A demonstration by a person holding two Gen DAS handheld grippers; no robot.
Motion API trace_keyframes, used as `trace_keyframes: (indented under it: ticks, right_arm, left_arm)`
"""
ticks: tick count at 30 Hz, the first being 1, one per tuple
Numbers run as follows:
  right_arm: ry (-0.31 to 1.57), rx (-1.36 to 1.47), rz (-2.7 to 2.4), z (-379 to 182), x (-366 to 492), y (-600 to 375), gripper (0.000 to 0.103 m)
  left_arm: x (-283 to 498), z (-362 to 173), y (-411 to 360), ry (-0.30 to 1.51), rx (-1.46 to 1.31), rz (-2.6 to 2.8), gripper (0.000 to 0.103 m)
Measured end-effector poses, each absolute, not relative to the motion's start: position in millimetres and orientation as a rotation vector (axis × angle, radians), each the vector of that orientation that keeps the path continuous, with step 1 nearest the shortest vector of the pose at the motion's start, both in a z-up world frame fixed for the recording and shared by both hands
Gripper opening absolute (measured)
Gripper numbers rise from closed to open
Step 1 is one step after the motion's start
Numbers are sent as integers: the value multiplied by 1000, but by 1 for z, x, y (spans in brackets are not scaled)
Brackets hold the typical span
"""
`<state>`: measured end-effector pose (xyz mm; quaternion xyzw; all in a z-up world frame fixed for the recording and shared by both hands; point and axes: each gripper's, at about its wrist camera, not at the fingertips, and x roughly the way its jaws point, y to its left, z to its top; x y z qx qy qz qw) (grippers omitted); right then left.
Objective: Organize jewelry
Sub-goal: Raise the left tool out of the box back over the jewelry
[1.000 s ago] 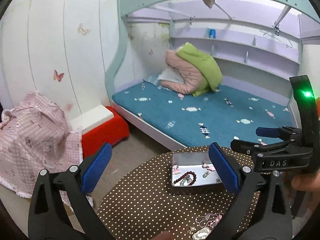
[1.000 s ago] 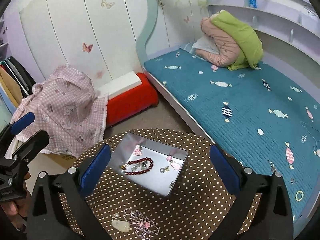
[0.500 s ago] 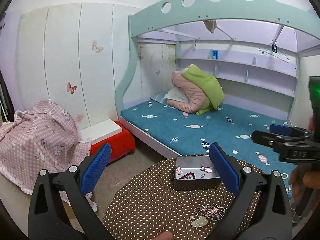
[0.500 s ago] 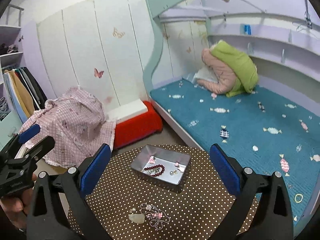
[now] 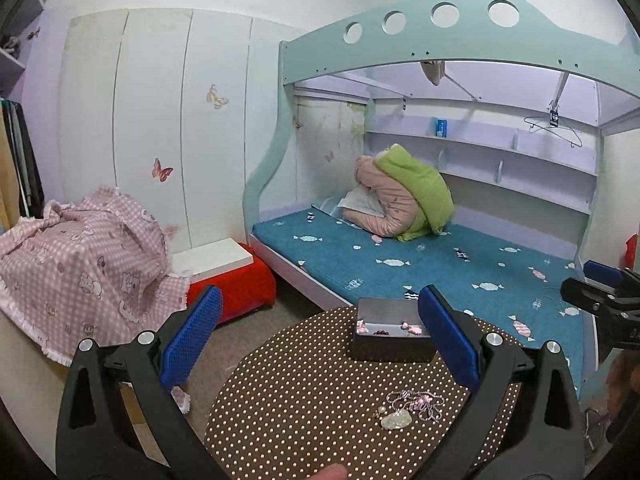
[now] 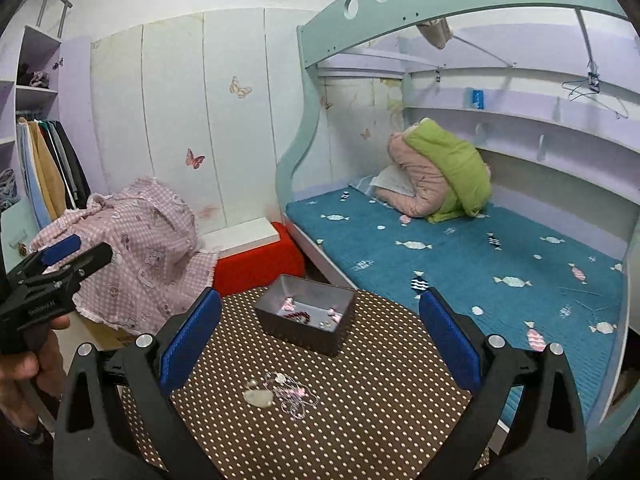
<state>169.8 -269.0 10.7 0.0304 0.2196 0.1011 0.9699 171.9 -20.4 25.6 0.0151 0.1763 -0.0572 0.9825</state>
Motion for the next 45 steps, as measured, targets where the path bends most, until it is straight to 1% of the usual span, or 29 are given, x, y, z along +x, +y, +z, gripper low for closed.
trace_keyframes:
  ticks: [6,10,16,33,34,36,38,40,42,44,45]
  right_arm:
    - [445,47,180,-3,156,-268,95]
    - [470,41,185,-19,157,-265,95]
    - [547,9,204,-50,166,-250,95]
    - [802,-74,233,-150,218,-221,95]
    - [815,-75,235,-154,221,-220,94]
    - [841,-79,240,-162,228,-218,87]
    - [866,-84,248,-169,236,-215,76]
    - [882,-91,252,-175,242,-211,70]
    - [897,-88,266,-179,248,-209,66]
    - [907,-89,278,-182,251,-206,59]
    - [908,-95,285,-183,253,-204,57]
  left_arm:
    - [158,8,-16,361,32,-95,98]
    - [157,-13,-15,399,13,-93,98]
    - [161,-47,-14,465,2,-93,98]
    - [177,-121,-21,578,13,-86,98]
    - [178,-124,-22,585,14,-88,98]
    - [180,-131,-22,599,14,-93,98]
    - [181,-134,-24,606,17,-96,98]
    - [182,-139,-24,613,20,-98,98]
    - [183,-141,-25,621,18,-101,98]
    - [183,-144,-28,627,17,-103,98]
    - [183,-146,-28,631,17,-104,98]
